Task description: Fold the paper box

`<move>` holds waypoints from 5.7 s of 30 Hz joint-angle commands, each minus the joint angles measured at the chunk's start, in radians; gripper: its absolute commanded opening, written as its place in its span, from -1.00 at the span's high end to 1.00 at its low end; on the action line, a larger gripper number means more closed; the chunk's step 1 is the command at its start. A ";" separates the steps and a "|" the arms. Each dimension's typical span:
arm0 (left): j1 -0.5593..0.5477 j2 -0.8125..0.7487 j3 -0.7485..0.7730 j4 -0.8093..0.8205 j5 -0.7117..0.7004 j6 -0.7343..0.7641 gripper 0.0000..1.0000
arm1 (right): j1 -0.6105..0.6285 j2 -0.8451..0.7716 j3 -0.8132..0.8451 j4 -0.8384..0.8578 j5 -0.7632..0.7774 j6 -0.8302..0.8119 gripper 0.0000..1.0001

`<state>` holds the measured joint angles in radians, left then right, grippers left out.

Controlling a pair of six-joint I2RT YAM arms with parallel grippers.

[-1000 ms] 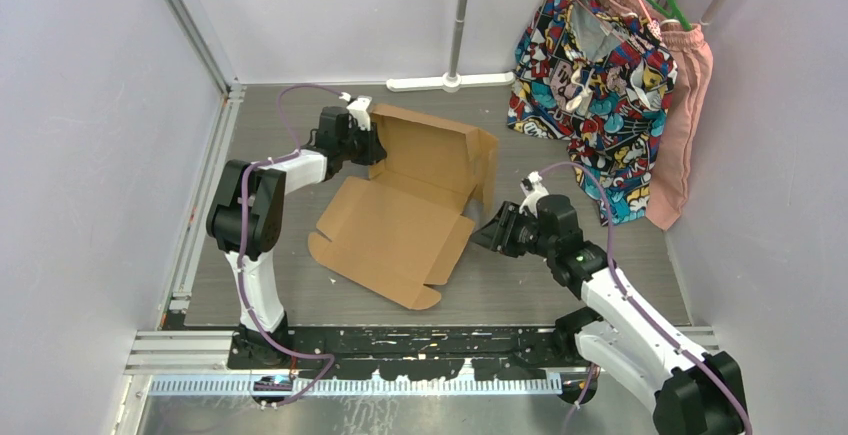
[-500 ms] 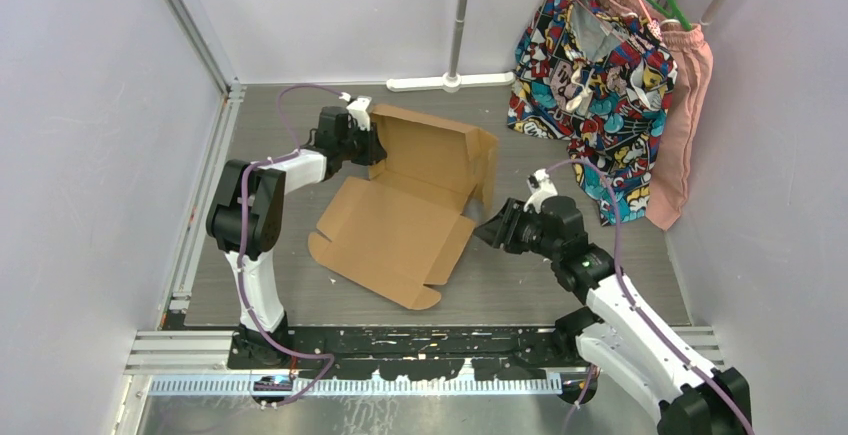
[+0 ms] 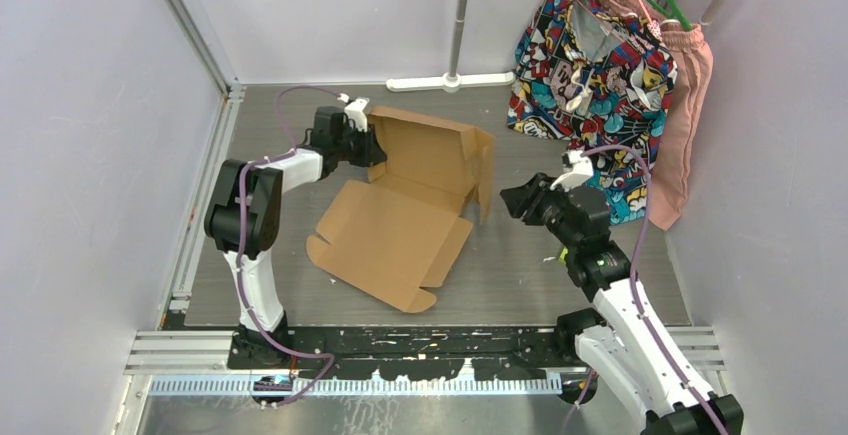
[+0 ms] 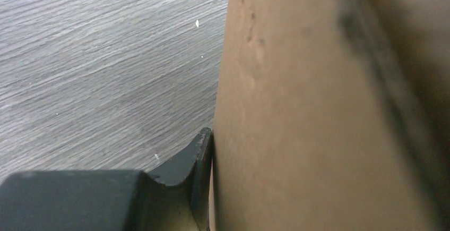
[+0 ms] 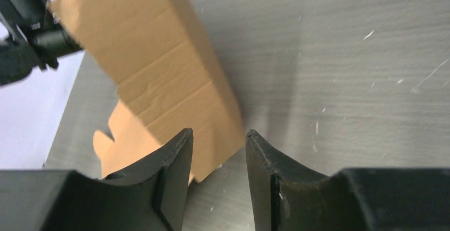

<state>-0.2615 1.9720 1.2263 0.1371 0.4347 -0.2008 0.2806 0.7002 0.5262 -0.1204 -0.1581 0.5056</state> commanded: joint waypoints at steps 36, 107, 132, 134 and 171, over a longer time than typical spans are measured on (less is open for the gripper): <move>0.016 0.032 0.055 0.013 0.123 -0.019 0.57 | -0.116 0.237 -0.107 0.638 -0.450 0.112 0.00; -0.084 -0.081 -0.070 -0.008 -0.020 0.077 0.60 | 0.120 0.476 0.138 0.420 0.013 -0.239 -0.13; -0.180 -0.232 -0.221 -0.008 -0.174 0.097 0.62 | 0.199 0.444 0.014 0.460 0.307 -0.274 -0.26; -0.187 -0.242 -0.226 -0.014 -0.180 0.097 0.62 | 0.200 0.443 0.003 0.466 0.314 -0.273 -0.26; -0.337 -0.423 -0.294 -0.134 -0.400 0.074 0.63 | 0.338 0.481 -0.067 0.499 0.649 -0.234 0.01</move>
<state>-0.5655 1.6093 0.9291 0.0029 -0.0147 -0.1246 0.6014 1.1610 0.4427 0.3279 0.3878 0.2558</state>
